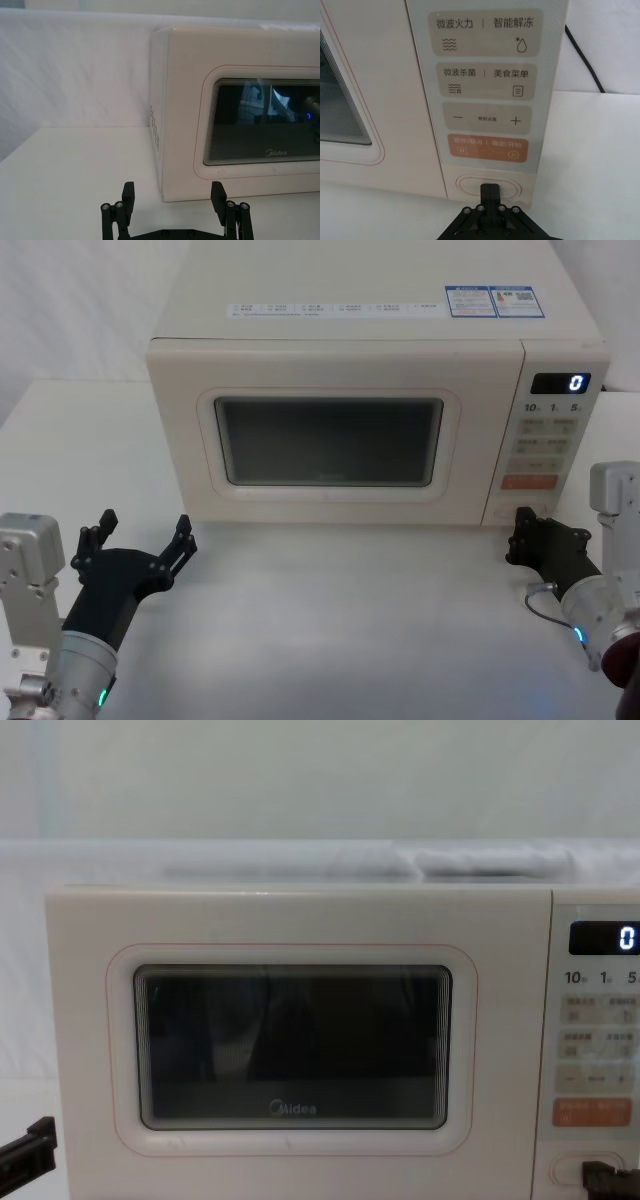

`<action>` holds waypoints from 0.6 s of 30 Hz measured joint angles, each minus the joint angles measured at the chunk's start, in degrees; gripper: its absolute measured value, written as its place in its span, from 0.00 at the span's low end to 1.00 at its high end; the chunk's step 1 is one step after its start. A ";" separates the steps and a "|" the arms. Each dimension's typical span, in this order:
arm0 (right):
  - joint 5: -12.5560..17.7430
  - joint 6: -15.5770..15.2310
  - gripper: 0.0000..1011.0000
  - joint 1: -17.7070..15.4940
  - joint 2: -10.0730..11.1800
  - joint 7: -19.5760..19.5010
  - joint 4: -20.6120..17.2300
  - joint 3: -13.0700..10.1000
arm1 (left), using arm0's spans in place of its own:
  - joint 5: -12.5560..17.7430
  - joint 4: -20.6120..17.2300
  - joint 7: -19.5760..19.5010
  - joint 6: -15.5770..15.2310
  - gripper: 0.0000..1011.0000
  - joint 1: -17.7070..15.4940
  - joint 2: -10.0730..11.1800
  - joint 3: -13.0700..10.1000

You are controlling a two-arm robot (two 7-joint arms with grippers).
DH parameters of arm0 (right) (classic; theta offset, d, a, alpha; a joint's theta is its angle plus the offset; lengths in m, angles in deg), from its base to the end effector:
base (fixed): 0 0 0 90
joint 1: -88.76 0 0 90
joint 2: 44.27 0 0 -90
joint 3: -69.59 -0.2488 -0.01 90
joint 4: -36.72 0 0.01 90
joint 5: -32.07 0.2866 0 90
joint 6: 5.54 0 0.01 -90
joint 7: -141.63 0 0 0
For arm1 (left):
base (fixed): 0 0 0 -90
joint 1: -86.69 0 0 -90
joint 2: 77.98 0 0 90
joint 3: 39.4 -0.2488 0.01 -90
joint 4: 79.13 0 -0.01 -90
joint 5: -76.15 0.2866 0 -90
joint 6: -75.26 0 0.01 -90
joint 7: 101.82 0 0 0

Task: Press the button to open the microwave door with one hand; close the microwave door with the other hand.

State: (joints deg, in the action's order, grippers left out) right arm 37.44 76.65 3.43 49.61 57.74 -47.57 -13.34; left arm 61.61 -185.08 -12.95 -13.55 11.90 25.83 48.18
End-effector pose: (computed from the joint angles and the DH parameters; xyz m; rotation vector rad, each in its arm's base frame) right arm 0.3243 0.0178 -0.2660 -0.1124 0.1367 -1.3443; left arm 0.2414 0.0300 -0.2466 -0.0379 0.0140 1.4461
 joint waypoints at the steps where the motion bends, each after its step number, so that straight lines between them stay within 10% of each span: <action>1: 0.01 0.03 0.00 0.07 -0.02 0.00 0.12 0.00 | 0.00 0.00 0.00 0.00 0.99 0.00 0.00 0.00; 18: 0.25 0.89 0.00 1.50 -0.46 -0.01 1.81 0.06 | 0.00 0.00 0.00 0.00 0.99 0.00 0.00 0.00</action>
State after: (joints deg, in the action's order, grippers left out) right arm 37.70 77.54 4.93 49.15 57.73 -45.76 -13.28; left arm 61.61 -185.08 -12.96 -13.55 11.90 25.83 48.18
